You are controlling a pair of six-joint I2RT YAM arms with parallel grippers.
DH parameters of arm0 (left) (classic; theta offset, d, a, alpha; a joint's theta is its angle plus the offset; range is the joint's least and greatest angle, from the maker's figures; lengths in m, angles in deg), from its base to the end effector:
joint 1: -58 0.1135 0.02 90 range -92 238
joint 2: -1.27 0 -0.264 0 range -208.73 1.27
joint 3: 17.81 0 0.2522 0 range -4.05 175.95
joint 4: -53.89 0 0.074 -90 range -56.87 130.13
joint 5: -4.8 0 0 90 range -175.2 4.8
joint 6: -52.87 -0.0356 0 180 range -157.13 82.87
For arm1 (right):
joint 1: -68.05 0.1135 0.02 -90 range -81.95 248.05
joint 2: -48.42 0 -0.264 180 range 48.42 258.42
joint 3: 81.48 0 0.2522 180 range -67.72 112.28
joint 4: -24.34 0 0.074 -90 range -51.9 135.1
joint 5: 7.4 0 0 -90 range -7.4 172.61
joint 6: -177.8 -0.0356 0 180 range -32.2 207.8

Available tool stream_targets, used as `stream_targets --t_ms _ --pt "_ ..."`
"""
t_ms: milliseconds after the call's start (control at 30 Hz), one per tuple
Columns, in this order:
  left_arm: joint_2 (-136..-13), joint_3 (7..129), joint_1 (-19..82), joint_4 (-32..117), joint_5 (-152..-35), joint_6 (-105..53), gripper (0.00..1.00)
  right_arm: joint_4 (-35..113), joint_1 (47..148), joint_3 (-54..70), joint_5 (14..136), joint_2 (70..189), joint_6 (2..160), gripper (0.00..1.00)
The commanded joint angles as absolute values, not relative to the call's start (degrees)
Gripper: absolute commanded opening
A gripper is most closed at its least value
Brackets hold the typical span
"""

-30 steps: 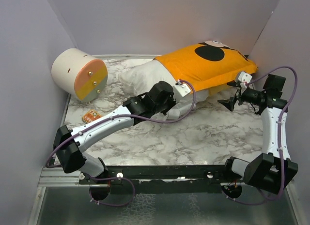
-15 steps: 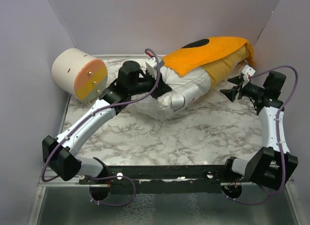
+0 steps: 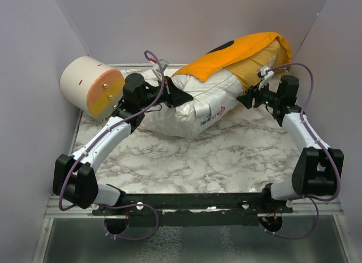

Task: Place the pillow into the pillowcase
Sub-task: Stuff the pillow into the pillowcase.

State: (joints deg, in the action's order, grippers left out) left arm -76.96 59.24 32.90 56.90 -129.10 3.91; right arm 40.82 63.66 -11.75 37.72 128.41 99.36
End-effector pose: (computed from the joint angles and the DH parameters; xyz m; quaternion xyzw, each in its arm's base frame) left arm 0.2774 -0.1572 0.3699 0.1764 0.6763 -0.5815 0.4164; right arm 0.3119 0.0012 0.2839 -0.2490 0.7729 0.2546 0.5251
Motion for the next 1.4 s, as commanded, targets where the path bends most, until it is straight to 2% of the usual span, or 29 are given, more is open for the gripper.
stream_targets --t_ms 0,167,300,333,500,667,833,1067,1233,1367 --pt "-75.2 59.9 34.4 71.2 -134.0 8.7 0.0 35.3 64.9 -6.5 52.3 132.9 94.3 0.5" --pt "-75.3 58.3 35.4 72.9 -134.6 9.3 0.0 32.7 65.5 -7.5 57.0 133.6 95.7 0.47" --pt "-75.9 57.9 35.8 74.3 -135.5 10.3 0.0 29.1 65.9 -8.2 49.2 134.5 94.0 0.43" --pt "-76.1 57.8 35.9 74.5 -135.5 10.4 0.0 28.2 66.1 -8.2 46.9 134.7 93.4 0.4" --pt "-76.3 56.8 36.5 74.8 -135.8 10.6 0.0 27.2 67.7 -6.8 40.1 134.6 91.7 0.13" --pt "-76.1 55.9 37.1 74.5 -135.9 10.1 0.0 28.5 67.7 -6.1 31.5 130.3 93.7 0.01" --pt "-76.9 57.4 37.6 73.3 -136.2 9.5 0.0 32.2 67.7 1.0 19.6 126.9 91.0 0.01" --pt "-76.5 58.1 37.6 72.8 -136.6 10.0 0.0 34.0 67.7 11.7 11.3 125.0 82.7 0.01" --pt "-76.3 55.6 37.6 65.4 -133.3 3.7 0.0 27.8 68.7 10.0 3.6 125.9 73.5 0.01" --pt "-79.6 50.9 37.6 62.4 -127.2 -2.0 0.0 37.2 73.1 4.5 -1.6 126.2 82.5 0.01"
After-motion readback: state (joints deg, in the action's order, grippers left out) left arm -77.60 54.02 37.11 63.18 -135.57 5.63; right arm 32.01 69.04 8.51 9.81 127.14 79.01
